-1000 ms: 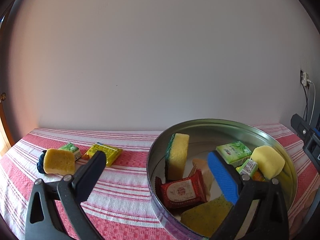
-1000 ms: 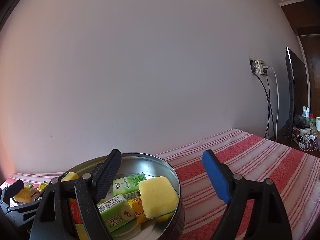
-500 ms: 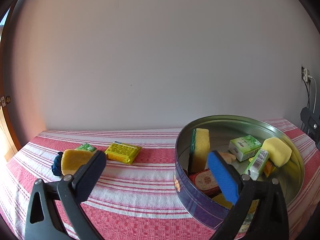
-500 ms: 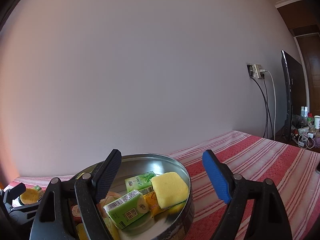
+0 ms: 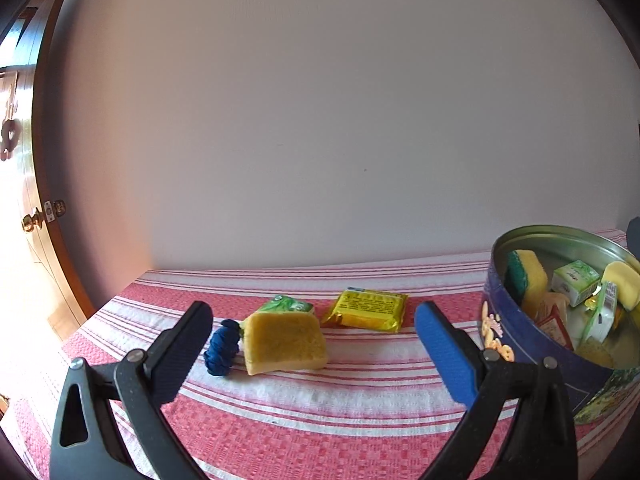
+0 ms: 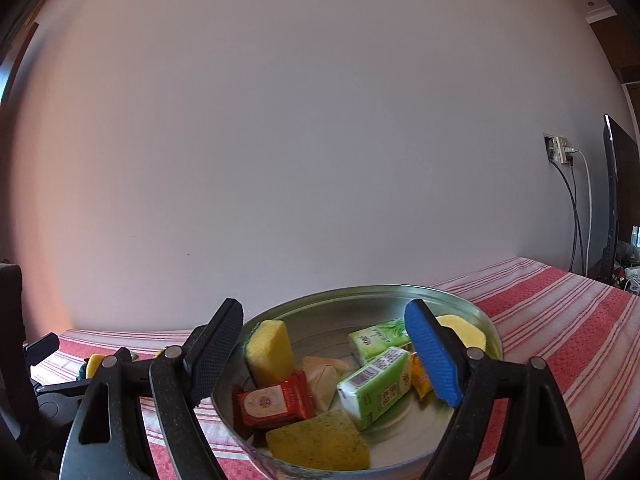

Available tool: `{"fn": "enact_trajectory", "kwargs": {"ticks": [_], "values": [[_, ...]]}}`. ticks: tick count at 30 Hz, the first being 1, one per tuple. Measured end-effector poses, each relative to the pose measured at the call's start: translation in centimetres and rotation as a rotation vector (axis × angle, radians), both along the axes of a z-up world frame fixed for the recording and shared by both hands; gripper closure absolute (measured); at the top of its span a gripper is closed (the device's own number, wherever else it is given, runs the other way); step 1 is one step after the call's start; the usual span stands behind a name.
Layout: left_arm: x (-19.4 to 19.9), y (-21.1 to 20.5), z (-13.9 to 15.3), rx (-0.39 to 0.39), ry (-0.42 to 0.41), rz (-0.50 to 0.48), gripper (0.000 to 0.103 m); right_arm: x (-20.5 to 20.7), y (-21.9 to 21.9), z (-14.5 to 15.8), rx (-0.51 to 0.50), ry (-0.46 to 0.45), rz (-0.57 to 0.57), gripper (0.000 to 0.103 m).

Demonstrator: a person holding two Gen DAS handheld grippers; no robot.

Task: Organize objects
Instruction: 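Move both tools back toward the remaining items on the cloth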

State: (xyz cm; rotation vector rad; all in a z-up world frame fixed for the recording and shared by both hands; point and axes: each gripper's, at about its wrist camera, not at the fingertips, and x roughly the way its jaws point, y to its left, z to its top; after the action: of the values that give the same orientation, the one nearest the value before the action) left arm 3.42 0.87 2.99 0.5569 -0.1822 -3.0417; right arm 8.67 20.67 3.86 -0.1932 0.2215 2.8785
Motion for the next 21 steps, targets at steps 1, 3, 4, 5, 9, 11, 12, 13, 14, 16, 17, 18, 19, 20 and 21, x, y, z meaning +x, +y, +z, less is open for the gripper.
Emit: {"fn": "enact_trajectory", "kwargs": {"ticks": [1,3,4,5,9,11,12,13,14,16,17,18,19,20,21], "values": [[-0.2,-0.9,0.0,0.002,-0.001,0.014,0.001,-0.3,-0.8,-0.1,-0.003,-0.005,0.018,0.018],[-0.6,-2.6,0.0,0.0,0.0,0.045,0.001,-0.9,-2.4,-0.2,-0.006,-0.023,0.055,0.018],[-0.8,-3.5,0.0,0.002,-0.001,0.061,0.001,-1.2,-3.2,-0.3,-0.006,-0.033,0.073,0.018],[-1.1,-4.4,-0.1,0.003,-0.003,0.078,0.001,-1.5,-3.9,-0.3,-0.002,-0.043,0.087,0.018],[-2.3,-7.6,-0.3,0.008,-0.027,0.145,0.001,-3.0,-6.4,-0.7,-0.001,-0.087,0.15,0.018],[-3.1,-9.3,-0.4,0.021,-0.043,0.183,0.001,-3.9,-7.4,-0.9,-0.01,-0.116,0.178,0.018],[-3.5,-10.1,-0.5,0.029,-0.05,0.199,0.001,-4.4,-8.0,-1.0,-0.013,-0.132,0.192,0.018],[-3.9,-10.9,-0.6,0.035,-0.055,0.218,0.001,-4.8,-8.5,-1.1,-0.014,-0.143,0.203,0.018],[-4.3,-11.6,-0.7,0.038,-0.06,0.239,0.001,-5.2,-8.9,-1.1,-0.016,-0.15,0.215,0.018],[-5.0,-13.0,-0.8,0.046,-0.08,0.276,0.001,-6.2,-9.9,-1.2,-0.017,-0.166,0.248,0.018],[-5.4,-13.8,-1.0,0.056,-0.094,0.29,0.001,-6.6,-10.7,-1.3,-0.014,-0.182,0.268,0.018],[-5.7,-14.5,-1.1,0.068,-0.105,0.302,0.001,-6.9,-11.5,-1.4,-0.011,-0.197,0.286,0.02],[-6.0,-15.0,-1.2,0.077,-0.116,0.313,0.001,-7.4,-12.1,-1.5,-0.01,-0.212,0.305,0.02],[-6.3,-15.4,-1.3,0.075,-0.127,0.324,0.001,-8.0,-12.7,-1.6,-0.01,-0.229,0.324,0.021],[-6.5,-15.7,-1.4,0.065,-0.134,0.338,0.001,-8.6,-13.3,-1.8,-0.014,-0.248,0.344,0.021]]}}
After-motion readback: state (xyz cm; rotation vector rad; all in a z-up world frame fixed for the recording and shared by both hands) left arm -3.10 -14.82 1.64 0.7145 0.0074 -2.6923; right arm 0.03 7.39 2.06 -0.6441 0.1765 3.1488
